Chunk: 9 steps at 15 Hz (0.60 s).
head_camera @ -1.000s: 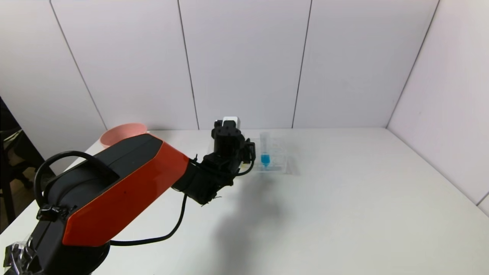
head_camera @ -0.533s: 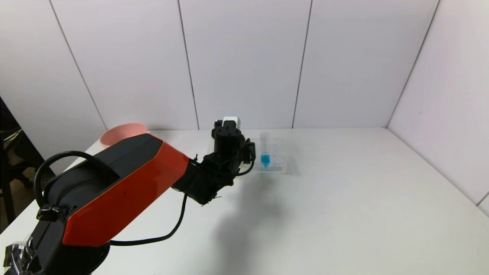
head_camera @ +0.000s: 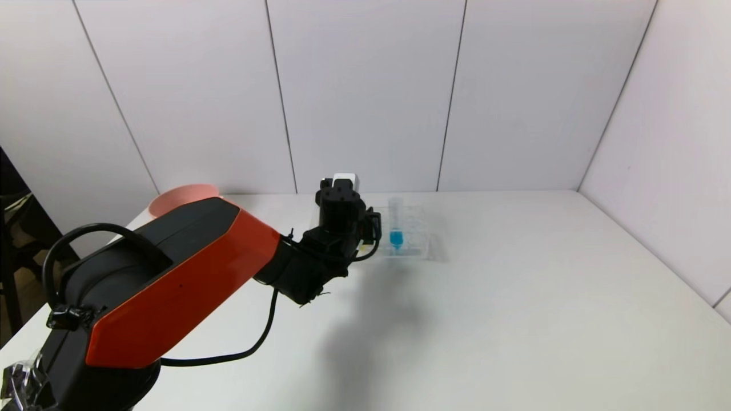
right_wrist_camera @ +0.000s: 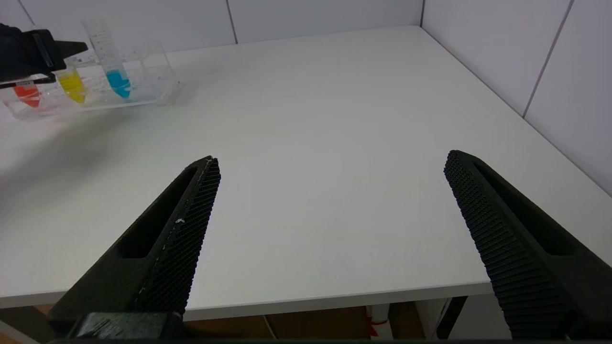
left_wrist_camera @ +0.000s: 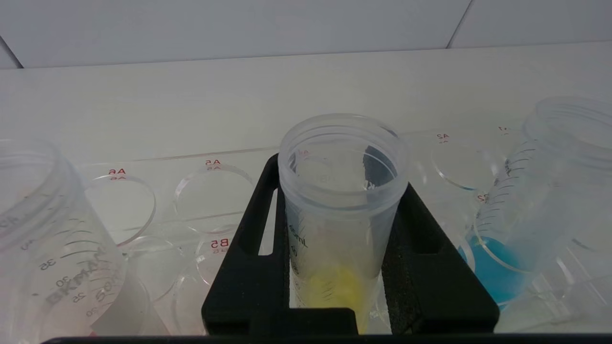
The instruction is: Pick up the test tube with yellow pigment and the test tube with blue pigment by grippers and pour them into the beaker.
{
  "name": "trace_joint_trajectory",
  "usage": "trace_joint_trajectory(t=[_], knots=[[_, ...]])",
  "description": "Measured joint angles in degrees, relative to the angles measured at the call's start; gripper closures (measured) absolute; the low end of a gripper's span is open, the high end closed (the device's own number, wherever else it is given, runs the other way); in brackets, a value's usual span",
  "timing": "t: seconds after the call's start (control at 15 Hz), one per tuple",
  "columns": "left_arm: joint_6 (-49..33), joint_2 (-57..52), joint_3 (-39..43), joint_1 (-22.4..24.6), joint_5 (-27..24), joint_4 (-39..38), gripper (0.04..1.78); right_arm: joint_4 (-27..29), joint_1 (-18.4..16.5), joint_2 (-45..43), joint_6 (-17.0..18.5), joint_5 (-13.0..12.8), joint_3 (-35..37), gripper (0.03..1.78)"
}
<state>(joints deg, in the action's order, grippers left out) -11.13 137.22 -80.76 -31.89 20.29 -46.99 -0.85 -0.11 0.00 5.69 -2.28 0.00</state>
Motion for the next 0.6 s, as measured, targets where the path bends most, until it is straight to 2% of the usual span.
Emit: trace_joint_trajectory(t=[0.6], knots=[[1.0,-6.7,-0.2,-1.7,0.9,6.9,1.27,0.0,0.0,0.0,0.0,0.0,0.0,0.1]])
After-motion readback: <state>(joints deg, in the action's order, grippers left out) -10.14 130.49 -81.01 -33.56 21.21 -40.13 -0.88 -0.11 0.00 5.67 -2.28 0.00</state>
